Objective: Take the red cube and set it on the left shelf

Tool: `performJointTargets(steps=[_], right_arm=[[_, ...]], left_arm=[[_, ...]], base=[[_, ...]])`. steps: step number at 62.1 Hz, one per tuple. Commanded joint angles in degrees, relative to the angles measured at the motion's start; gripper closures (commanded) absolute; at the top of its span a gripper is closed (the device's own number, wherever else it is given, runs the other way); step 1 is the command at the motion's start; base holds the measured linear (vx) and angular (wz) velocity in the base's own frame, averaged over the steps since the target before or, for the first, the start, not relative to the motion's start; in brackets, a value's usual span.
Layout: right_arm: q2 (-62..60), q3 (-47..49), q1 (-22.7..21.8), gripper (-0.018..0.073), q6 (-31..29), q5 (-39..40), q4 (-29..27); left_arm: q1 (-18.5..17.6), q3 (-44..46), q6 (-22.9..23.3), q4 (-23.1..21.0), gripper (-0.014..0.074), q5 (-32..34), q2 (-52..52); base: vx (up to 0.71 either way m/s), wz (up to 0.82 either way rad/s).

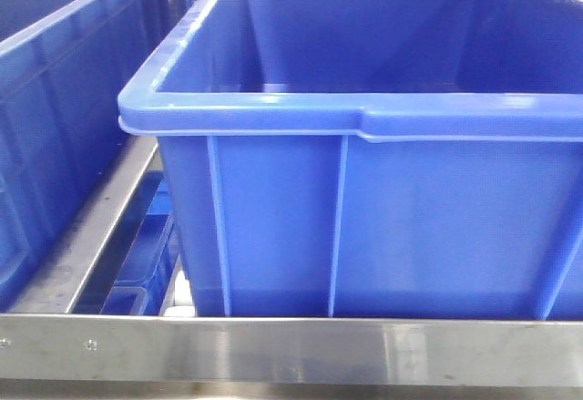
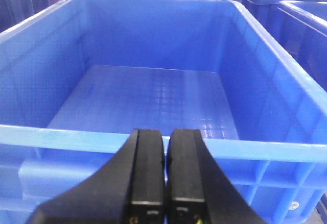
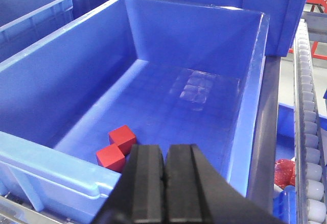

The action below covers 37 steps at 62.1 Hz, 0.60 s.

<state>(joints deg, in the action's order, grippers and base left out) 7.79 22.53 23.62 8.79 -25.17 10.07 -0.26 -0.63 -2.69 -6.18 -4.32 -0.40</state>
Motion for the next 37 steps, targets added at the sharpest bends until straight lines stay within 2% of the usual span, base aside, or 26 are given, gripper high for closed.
performJointTargets(steps=[1, 24, 28, 37], right_arm=[[0.65, 1.4, -0.33, 0.0507, -0.44, 5.1, 1.24], [0.65, 0.67, -0.61, 0.0507, -0.39, 6.74, 1.24], [0.65, -0.47, -2.95, 0.0507, -0.39, 8.3, 1.09], [0.65, -5.73, -12.66, 0.0507, -0.44, 15.96, -2.88]], left_arm=[[-0.42, -1.36, 0.42, -0.37, 0.0495, 5.5, -0.87], [-0.42, -1.36, 0.42, -0.37, 0.0495, 5.5, -0.87], [-0.42, -1.36, 0.42, -0.37, 0.0495, 5.5, -0.87], [-0.42, -1.36, 0.42, -0.37, 0.0495, 5.5, -0.87]], base=[[0.0, 0.0], [0.0, 0.0], [0.0, 0.0], [0.0, 0.0]])
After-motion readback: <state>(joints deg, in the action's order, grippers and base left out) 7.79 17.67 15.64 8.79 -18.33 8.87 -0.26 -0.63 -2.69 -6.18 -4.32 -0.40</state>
